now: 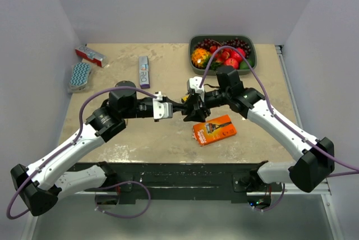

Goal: Lock with the key
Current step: Lock the lock.

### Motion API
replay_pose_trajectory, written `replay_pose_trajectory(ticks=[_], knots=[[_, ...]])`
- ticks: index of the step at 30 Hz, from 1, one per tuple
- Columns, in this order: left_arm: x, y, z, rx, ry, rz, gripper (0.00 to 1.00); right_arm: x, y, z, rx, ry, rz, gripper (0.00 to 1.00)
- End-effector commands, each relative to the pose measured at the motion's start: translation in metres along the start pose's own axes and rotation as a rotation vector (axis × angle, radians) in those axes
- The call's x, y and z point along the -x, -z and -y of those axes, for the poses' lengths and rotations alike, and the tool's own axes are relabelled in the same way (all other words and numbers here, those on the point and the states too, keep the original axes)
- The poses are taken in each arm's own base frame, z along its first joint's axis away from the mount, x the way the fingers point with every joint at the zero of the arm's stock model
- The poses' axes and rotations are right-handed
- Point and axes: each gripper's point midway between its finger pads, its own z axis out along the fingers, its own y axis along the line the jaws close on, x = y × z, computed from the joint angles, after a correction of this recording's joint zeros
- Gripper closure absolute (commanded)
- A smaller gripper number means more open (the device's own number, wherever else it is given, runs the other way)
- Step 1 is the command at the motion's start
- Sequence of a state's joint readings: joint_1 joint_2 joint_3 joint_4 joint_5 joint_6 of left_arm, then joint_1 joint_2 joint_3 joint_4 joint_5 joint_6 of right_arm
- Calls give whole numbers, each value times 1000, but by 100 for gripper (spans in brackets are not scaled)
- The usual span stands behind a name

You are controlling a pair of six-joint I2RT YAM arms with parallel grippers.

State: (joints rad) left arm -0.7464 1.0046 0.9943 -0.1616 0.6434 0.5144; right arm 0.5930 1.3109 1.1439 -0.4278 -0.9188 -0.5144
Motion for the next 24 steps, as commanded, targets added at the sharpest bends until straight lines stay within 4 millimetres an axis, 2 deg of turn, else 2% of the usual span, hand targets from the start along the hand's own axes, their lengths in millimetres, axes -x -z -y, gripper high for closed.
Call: replay_pose_trajectory(ticks=[1,2,6,9,11,17,18,19,20,22,24], knots=[[35,14,-34,154,-54,96,100,39,10,-6,-26,-11,109,93],[33,15,-34,149,-43,91,100,42,13,-6,-39,-16,117,100],[24,16,-31,131,7,55,100,50,17,-5,-68,-52,131,100],[12,16,-29,128,48,12,95,50,18,-2,-85,-74,116,100],[7,17,-27,118,61,4,100,49,18,-3,-84,-80,109,100],[5,22,-32,138,85,12,100,51,18,-7,-54,-94,109,100],[7,23,-33,140,87,19,100,49,17,-9,-46,-98,101,93],[9,24,-33,140,87,23,100,47,17,-11,-34,-103,95,48],[10,24,-33,141,88,28,100,45,17,-11,-39,-113,88,34],[14,26,-33,139,85,38,100,44,19,-11,-45,-101,84,29],[16,26,-32,132,83,45,100,42,19,-13,-43,-101,80,28]])
